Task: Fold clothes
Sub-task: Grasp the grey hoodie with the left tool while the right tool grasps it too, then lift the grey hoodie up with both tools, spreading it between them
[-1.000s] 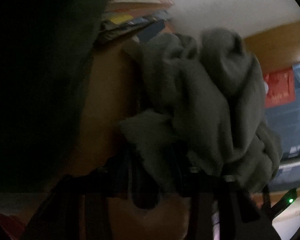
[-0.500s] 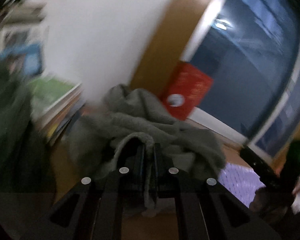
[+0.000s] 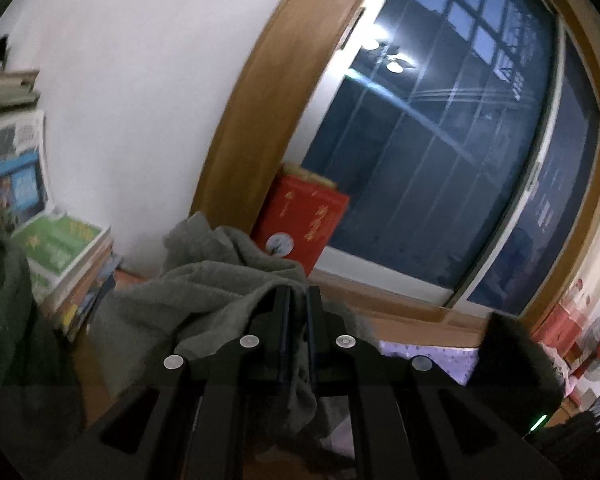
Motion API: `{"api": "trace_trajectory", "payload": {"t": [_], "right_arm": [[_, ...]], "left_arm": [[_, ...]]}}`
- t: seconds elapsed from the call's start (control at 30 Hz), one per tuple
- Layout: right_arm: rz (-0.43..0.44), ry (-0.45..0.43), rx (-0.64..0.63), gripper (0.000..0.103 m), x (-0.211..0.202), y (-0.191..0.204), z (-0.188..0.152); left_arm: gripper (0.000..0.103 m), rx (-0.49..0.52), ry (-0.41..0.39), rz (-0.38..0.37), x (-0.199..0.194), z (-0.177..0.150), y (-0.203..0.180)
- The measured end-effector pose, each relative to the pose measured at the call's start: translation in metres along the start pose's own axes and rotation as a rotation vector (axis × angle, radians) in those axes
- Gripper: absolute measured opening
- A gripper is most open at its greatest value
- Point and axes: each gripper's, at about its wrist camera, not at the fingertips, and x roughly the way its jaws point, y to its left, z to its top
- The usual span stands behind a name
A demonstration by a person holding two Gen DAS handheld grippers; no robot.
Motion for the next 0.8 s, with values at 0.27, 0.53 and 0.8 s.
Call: {"api": "trace_trajectory", "payload": {"t": [0.27, 0.53, 0.8], "right_arm": [[-0.17, -0.068, 0.008, 0.008, 0.009, 0.001, 0.013], [-0.172, -0.063, 0.242, 0.007, -0.013, -0.053, 0.031], [-0.25, -0.202, 0.235, 0.007, -0.073, -0.075, 0.08]], "left_arm": [[0.007, 0.061, -0.037, 0.039, -0.017, 0.009, -0.015], [0.074, 0.069, -0.161, 0.022, -0.042, 0.01, -0.007], [0.074, -0.021, 0.059, 0.036, -0.002, -0.025, 0.026]]}}
